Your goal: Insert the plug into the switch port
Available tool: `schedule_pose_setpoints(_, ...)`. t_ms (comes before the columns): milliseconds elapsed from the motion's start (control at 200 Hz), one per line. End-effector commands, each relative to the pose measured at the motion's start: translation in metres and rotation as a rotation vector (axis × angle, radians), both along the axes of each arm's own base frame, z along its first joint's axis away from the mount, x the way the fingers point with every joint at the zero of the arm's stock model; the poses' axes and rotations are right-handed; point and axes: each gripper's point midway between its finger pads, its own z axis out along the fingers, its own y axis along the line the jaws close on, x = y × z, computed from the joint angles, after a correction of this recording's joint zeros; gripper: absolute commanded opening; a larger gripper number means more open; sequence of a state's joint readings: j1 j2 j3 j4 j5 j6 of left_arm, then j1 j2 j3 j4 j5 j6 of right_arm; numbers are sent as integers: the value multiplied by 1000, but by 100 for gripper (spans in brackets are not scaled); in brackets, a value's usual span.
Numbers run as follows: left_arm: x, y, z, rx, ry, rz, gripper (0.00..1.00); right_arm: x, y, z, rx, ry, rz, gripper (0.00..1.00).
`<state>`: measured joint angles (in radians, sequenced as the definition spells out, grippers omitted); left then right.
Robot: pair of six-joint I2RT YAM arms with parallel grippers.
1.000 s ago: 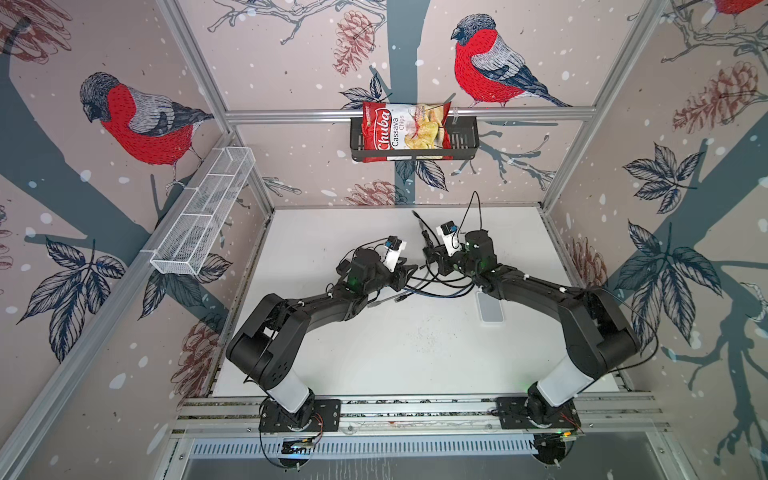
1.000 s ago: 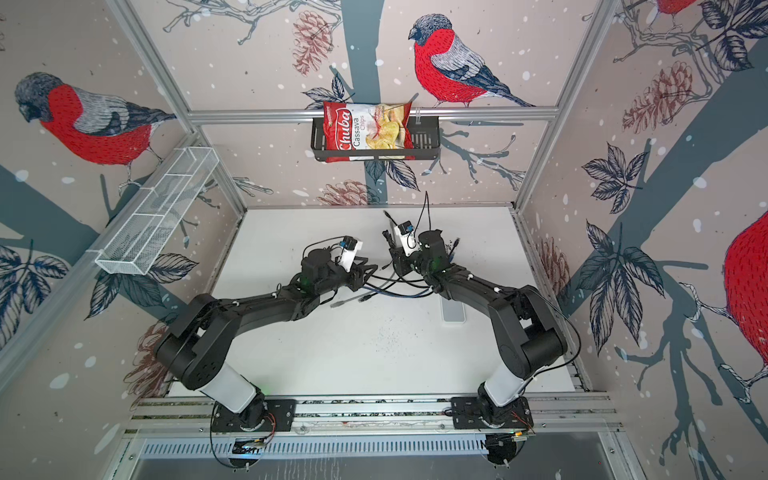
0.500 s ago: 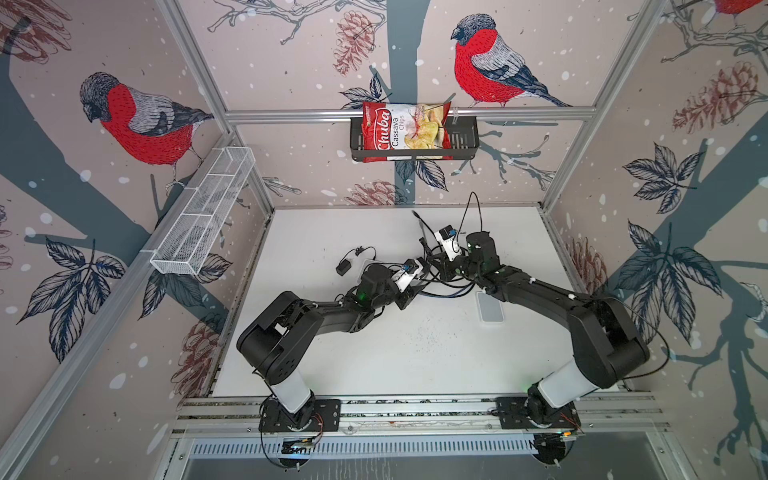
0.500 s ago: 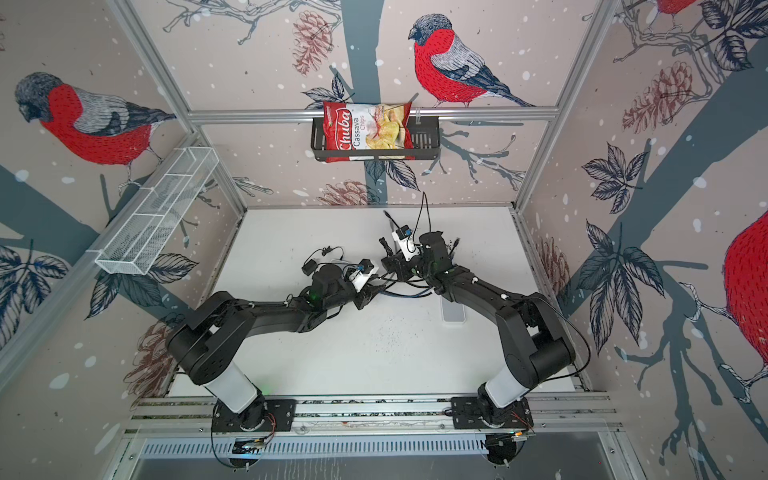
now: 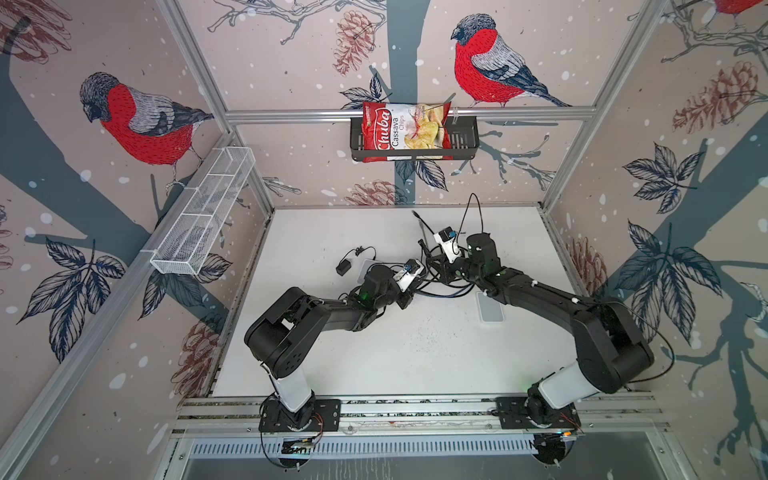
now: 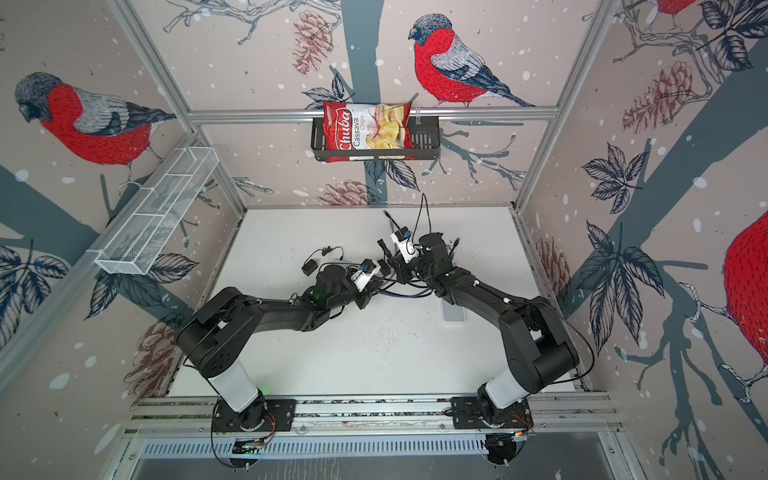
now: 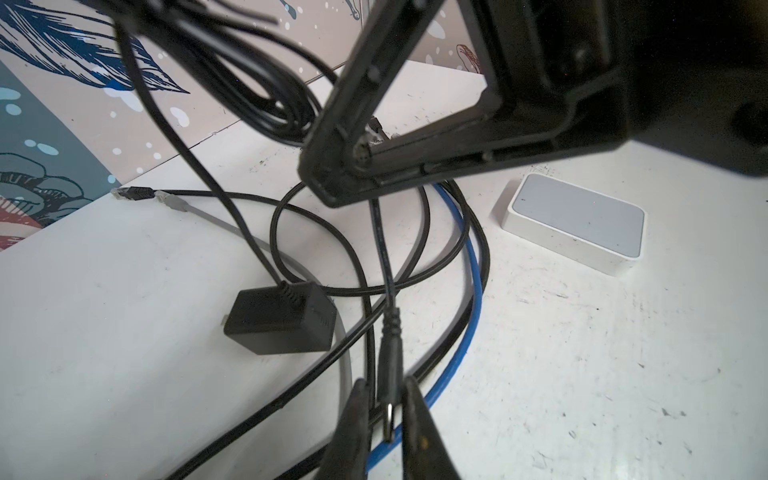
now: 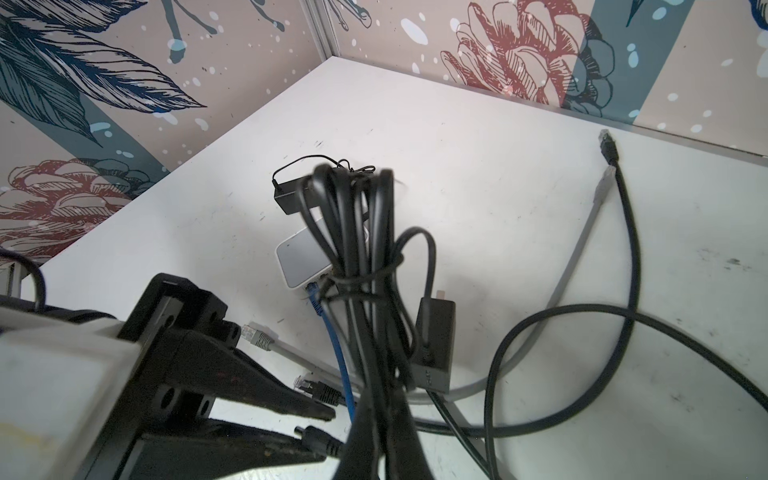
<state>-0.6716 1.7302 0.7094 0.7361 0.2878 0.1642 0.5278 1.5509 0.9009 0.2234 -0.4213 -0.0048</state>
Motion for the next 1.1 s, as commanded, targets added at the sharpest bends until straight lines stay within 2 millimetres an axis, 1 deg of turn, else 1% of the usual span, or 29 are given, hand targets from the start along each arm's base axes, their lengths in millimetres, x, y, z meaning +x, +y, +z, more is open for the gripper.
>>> schedule_pose_setpoints(0, 3, -5, 11, -33, -35, -10, 10, 0, 4, 9, 13, -29, 18, 3)
schedule_pose_setpoints(125, 3, -8, 12, -54, -20, -12, 0, 7, 4, 7, 30, 14, -24, 4)
schedule_pose_setpoints(180, 4, -10, 12, -74, -14, -7, 0, 10, 7, 8, 53, 50, -37, 6)
schedule_pose_setpoints(260, 5, -12, 15, -105, -14, 2, 0, 12, 12, 4, 79, 112, -58, 8)
schedule_pose_setpoints(315, 6, -13, 18, -127, -14, 15, 0, 15, 13, 1, 95, 150, -83, 15)
schedule_pose_setpoints(395, 11, -11, 23, -154, -17, 47, 0, 14, 12, -4, 110, 187, -108, 22)
schedule_pose_setpoints(460, 15, -8, 26, -169, -19, 83, 0, 15, 7, -6, 127, 193, -147, 29)
schedule_pose_setpoints(520, 19, -4, 30, -187, -29, 118, 0, 14, 1, -5, 139, 190, -181, 33)
schedule_pose_setpoints(645, 26, 1, 35, -210, -40, 172, 0, 7, -2, -3, 168, 216, -189, 33)
schedule_pose_setpoints(770, 28, 1, 35, -224, -34, 188, 0, 0, 2, 1, 196, 236, -162, 33)
schedule_pose_setpoints(966, 25, 1, 34, -243, -23, 181, 0, 2, 9, -2, 212, 257, -149, 32)
schedule_pose_setpoints(1096, 24, 0, 31, -238, -18, 176, 0, 1, 17, 5, 247, 254, -118, 32)
